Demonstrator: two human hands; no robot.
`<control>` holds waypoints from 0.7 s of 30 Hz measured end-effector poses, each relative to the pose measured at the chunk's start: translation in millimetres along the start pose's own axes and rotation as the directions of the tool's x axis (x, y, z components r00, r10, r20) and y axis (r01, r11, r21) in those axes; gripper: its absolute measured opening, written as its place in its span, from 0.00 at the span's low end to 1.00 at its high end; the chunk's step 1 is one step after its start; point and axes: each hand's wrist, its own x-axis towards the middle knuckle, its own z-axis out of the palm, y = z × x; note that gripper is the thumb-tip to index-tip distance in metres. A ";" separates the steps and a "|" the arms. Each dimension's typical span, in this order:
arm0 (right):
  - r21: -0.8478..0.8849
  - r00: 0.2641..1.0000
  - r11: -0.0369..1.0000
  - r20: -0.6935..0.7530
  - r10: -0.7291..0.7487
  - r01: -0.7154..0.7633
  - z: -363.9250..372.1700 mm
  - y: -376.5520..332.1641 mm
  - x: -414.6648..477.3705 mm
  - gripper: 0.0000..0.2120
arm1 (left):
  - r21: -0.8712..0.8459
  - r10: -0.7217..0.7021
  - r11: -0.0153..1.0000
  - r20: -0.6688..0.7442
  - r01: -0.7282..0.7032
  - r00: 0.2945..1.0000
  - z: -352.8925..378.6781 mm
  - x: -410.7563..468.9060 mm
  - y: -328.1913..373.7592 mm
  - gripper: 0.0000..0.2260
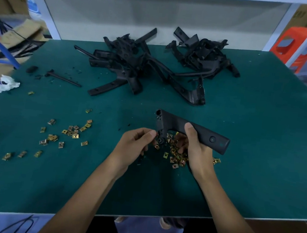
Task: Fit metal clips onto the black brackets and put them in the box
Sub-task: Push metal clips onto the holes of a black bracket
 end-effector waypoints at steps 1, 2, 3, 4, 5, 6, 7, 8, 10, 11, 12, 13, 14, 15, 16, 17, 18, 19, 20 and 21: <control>-0.009 1.000 1.000 0.007 -0.007 0.007 0.0 -0.8 -1.0 0.21 | -0.014 -0.006 1.000 0.013 0.006 1.000 -0.8 -0.1 1.9 0.16; -0.026 1.000 1.000 0.013 -0.016 0.017 -0.6 -0.8 -1.8 0.22 | -0.030 -0.015 0.999 0.023 0.015 1.000 -1.8 -0.2 3.9 0.17; -0.048 0.999 0.998 0.018 -0.028 0.028 -0.9 -1.2 -2.5 0.21 | -0.050 -0.028 0.998 0.028 0.029 0.999 -2.8 -0.1 5.3 0.17; -0.072 0.999 0.997 0.025 -0.040 0.041 -1.7 -0.8 -3.0 0.20 | -0.073 -0.044 0.996 0.032 0.046 0.999 -3.6 0.3 6.5 0.16; -0.090 0.998 0.995 0.033 -0.047 0.050 -2.2 -1.2 -3.6 0.20 | -0.095 -0.059 0.993 0.039 0.062 0.998 -4.3 0.8 7.1 0.16; -0.102 0.998 0.993 0.039 -0.050 0.054 -2.9 -1.3 -3.8 0.21 | -0.112 -0.071 0.991 0.045 0.076 0.996 -4.5 1.3 7.8 0.15; -0.110 0.998 0.993 0.040 -0.048 0.052 -3.1 -2.1 -4.2 0.22 | -0.121 -0.079 0.989 0.049 0.084 0.996 -4.4 1.8 8.3 0.14; -0.116 0.998 0.992 0.040 -0.044 0.048 -3.0 -2.8 -4.3 0.25 | -0.125 -0.081 0.988 0.051 0.087 0.995 -4.1 2.1 8.7 0.14; -0.118 0.998 0.992 0.048 -0.038 0.043 -1.9 -4.5 -4.9 0.27 | -0.122 -0.070 0.990 0.054 0.076 0.996 -3.9 2.4 8.4 0.13; -0.119 0.998 0.992 0.056 -0.031 0.037 -1.0 -4.6 -5.3 0.27 | -0.117 -0.062 0.991 0.059 0.069 0.996 -4.2 2.2 7.9 0.13; -0.128 0.998 0.992 0.062 -0.016 0.024 -0.3 -4.0 -5.3 0.28 | -0.113 -0.055 0.992 0.064 0.062 0.996 -5.0 1.6 7.3 0.13; -0.140 0.998 0.990 0.064 0.006 0.003 0.4 -3.5 -5.4 0.30 | -0.113 -0.046 0.992 0.072 0.054 0.996 -5.7 1.1 6.8 0.13; -0.149 0.998 0.989 0.063 0.023 -0.014 0.5 -2.5 -4.7 0.29 | -0.121 -0.035 0.992 0.081 0.045 0.996 -6.6 0.3 6.5 0.14; -0.150 0.998 0.989 0.065 0.025 -0.015 1.1 -2.3 -4.2 0.28 | -0.137 -0.024 0.990 0.093 0.037 0.995 -7.6 -0.4 6.4 0.14; -0.153 0.997 0.988 0.069 0.015 -0.004 1.8 -2.0 -3.5 0.27 | -0.158 -0.014 0.987 0.108 0.031 0.994 -8.9 -1.1 6.6 0.15; -0.161 0.997 0.987 0.073 -0.001 0.013 2.6 -2.3 -3.5 0.26 | -0.175 -0.009 0.984 0.125 0.031 0.992 -10.4 -1.6 7.3 0.16; -0.171 0.997 0.985 0.077 -0.020 0.033 2.9 -2.4 -3.3 0.26 | -0.189 -0.008 0.981 0.143 0.035 0.990 -12.4 -1.8 8.2 0.16; -0.177 0.996 0.983 0.083 -0.042 0.056 3.0 -2.4 -3.4 0.26 | -0.203 -0.012 0.978 0.159 0.045 0.987 -14.4 -1.4 8.9 0.15; -0.181 0.994 0.980 0.092 -0.062 0.078 3.1 -1.7 -3.4 0.25 | -0.223 -0.020 0.973 0.173 0.059 0.985 -16.6 -0.5 9.0 0.13; -0.184 0.992 0.979 0.107 -0.073 0.092 3.1 -0.6 -3.5 0.22 | -0.248 -0.031 0.966 0.184 0.076 0.983 -18.6 0.7 8.7 0.12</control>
